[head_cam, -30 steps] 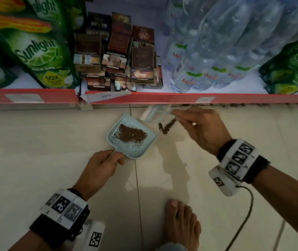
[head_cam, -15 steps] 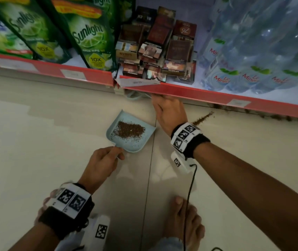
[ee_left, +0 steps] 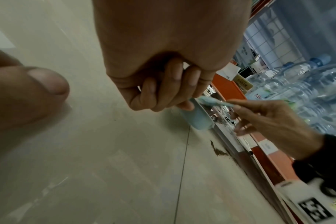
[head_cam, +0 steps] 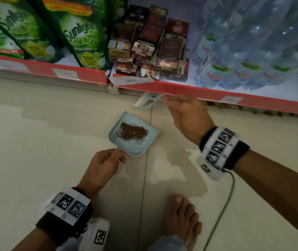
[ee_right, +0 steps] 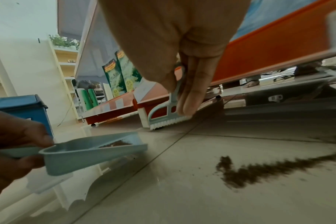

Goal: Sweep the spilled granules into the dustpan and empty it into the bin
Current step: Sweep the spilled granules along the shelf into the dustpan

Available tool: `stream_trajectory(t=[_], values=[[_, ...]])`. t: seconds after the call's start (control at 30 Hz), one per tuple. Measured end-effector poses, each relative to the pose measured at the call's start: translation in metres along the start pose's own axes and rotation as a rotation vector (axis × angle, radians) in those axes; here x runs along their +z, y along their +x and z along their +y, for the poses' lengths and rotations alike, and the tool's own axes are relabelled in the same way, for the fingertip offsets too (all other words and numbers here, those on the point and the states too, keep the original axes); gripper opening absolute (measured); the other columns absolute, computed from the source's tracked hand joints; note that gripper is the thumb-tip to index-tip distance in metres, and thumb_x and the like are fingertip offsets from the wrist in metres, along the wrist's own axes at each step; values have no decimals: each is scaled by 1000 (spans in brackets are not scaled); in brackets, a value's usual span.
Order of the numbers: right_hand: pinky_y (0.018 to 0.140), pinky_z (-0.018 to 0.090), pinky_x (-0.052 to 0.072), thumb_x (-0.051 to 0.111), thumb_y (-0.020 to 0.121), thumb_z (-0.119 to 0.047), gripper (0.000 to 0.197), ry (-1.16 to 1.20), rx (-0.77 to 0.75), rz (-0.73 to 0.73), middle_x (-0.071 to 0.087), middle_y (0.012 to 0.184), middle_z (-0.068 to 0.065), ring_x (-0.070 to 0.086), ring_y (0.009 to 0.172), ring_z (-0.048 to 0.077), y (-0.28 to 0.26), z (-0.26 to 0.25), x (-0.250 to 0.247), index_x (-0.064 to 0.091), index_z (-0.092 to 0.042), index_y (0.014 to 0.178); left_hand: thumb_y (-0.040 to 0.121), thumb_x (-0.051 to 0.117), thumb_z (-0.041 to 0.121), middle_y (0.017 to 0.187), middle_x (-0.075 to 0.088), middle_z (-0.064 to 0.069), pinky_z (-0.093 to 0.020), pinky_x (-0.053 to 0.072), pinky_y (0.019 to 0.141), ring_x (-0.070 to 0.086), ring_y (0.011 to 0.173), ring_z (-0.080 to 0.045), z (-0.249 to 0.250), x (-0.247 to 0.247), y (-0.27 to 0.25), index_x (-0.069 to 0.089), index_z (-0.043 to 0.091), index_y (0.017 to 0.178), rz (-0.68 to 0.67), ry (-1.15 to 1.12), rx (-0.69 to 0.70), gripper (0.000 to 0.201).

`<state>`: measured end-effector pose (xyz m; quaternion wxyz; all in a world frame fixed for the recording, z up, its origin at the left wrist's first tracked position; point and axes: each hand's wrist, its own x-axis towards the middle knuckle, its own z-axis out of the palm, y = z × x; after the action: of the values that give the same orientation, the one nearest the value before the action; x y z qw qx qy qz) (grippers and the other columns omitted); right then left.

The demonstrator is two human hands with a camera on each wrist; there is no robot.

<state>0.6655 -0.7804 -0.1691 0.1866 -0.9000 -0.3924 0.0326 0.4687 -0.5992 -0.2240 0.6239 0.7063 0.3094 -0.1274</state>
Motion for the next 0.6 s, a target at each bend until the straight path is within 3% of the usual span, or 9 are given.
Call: stream_trajectory(t=[0.13, 0.23, 0.3, 0.4, 0.5, 0.6], values=[[75, 44, 55, 49, 96, -3, 41, -84, -43, -182, 58, 112, 14, 63, 86, 36, 16, 7, 7, 58, -16, 134, 94, 57, 25, 41, 37, 8, -16, 27, 39, 32, 37, -7, 6, 3, 8, 61, 10, 62, 12, -19, 30, 35], [69, 46, 55, 53, 89, 3, 43, -116, -110, -273, 60, 104, 16, 64, 81, 37, -10, 33, -10, 63, -14, 127, 86, 57, 32, 41, 38, 7, -16, 29, 39, 34, 37, -7, -1, 12, 3, 61, 14, 59, -7, -38, 41, 33], [69, 47, 55, 55, 91, 1, 40, -143, -84, -320, 60, 98, 15, 64, 79, 39, -35, 56, -24, 64, -16, 126, 91, 58, 28, 40, 40, 7, -16, 31, 40, 36, 37, -7, -4, 13, 3, 62, 16, 58, -29, -17, 49, 36], [66, 47, 57, 60, 91, 0, 35, -150, -68, -269, 62, 94, 14, 65, 71, 38, -66, 87, -48, 68, -13, 123, 88, 57, 35, 41, 39, 7, -16, 30, 40, 34, 38, -7, -8, 15, 4, 63, 19, 58, -64, -19, 32, 35], [71, 39, 55, 59, 92, -6, 30, -142, -106, -169, 64, 90, 12, 64, 73, 35, -79, 99, -65, 70, -10, 120, 76, 55, 46, 43, 38, 7, -16, 29, 40, 34, 39, -7, -2, 15, 3, 63, 19, 58, -80, -37, 47, 33], [78, 39, 53, 61, 93, -6, 28, -80, -103, -61, 68, 93, 12, 66, 81, 33, -73, 89, -60, 70, -8, 120, 77, 55, 40, 44, 37, 6, -15, 29, 39, 33, 40, -7, 4, 16, 7, 62, 12, 61, -115, -20, 55, 33]])
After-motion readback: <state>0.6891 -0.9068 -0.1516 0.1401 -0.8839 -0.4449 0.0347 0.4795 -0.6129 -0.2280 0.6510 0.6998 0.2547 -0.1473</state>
